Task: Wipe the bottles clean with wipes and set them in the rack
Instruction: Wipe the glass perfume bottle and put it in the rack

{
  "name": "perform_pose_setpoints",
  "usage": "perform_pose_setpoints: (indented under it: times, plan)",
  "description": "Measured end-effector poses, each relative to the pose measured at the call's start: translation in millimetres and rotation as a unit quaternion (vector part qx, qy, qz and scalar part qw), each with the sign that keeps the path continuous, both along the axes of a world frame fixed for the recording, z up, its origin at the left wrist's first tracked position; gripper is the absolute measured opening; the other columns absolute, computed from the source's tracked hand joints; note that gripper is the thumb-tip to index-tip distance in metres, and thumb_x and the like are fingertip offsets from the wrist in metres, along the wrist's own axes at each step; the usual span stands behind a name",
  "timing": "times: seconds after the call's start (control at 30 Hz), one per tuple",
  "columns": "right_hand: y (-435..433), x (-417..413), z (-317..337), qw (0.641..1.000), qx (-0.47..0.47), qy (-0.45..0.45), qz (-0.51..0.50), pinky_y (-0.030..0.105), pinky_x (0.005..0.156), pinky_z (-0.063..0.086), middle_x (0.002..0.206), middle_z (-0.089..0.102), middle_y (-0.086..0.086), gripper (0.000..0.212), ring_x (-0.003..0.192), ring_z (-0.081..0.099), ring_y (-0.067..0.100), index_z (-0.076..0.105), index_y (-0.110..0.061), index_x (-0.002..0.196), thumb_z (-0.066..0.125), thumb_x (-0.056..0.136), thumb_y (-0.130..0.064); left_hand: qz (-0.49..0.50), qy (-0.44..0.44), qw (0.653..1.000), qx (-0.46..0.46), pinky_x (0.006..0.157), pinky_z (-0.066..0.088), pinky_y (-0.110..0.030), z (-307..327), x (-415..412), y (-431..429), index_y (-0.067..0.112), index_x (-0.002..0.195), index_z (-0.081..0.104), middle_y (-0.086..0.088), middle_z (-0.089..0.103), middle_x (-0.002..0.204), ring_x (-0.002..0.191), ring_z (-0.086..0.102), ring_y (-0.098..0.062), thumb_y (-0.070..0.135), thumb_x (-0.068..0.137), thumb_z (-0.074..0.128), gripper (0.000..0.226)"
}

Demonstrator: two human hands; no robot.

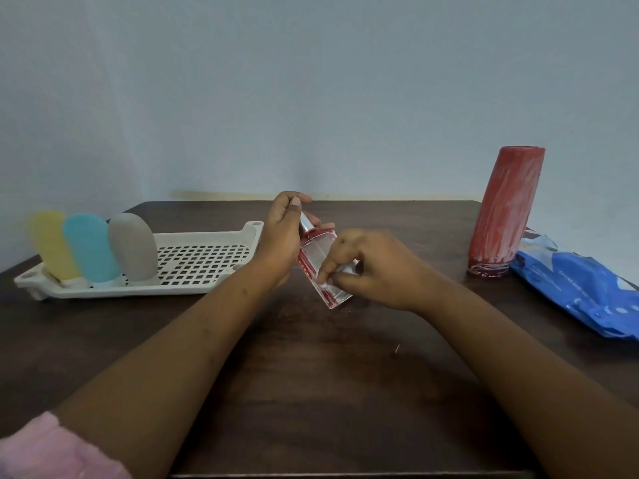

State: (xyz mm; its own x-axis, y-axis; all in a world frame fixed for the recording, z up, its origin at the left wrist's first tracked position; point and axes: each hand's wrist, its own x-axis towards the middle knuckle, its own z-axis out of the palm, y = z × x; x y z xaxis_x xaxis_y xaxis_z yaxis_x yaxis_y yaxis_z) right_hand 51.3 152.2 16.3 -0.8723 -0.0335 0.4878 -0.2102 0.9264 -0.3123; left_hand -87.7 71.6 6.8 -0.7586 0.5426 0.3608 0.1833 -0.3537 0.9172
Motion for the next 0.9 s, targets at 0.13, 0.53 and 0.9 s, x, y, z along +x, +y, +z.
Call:
perform_pose_setpoints:
  times: [0.13,0.53,0.9]
  plan:
    - [5.4,2.0,1.6,1.000,-0.013,-0.006,-0.013,0.006,0.066,0.040,0.088,0.063,-0.016,0.018,0.084,0.057,-0.002,0.075,-0.024,0.090,0.067,0.081,-0.011,0.001,0.007,1.000,-0.001,0.067,0.058,-0.028,-0.1,-1.9,0.6,0.016,0.102,0.053,-0.006,0.056,0.074,0.074,0.071,-0.022,0.020,0.106,0.029,0.024]
    - [10.9,4.2,-0.2,0.997,-0.022,0.009,-0.074,0.007,0.062,0.037,0.082,0.059,-0.015,0.009,0.076,0.054,-0.004,0.069,-0.020,0.087,0.063,0.082,-0.015,0.006,0.006,1.000,-0.004,0.066,0.058,-0.027,-1.1,-2.4,1.2,0.012,0.107,0.053,-0.006,0.058,0.074,0.072,0.071,-0.019,0.020,0.106,0.030,0.024]
    - [6.2,5.1,5.1,0.999,0.009,-0.024,-0.031,0.004,0.064,0.035,0.077,0.057,-0.017,0.012,0.076,0.052,-0.007,0.068,-0.019,0.082,0.059,0.075,-0.022,-0.012,0.016,1.000,-0.001,0.076,0.057,-0.036,0.1,-3.7,1.2,0.020,0.097,0.054,-0.006,0.057,0.075,0.077,0.071,-0.022,0.021,0.105,0.030,0.025]
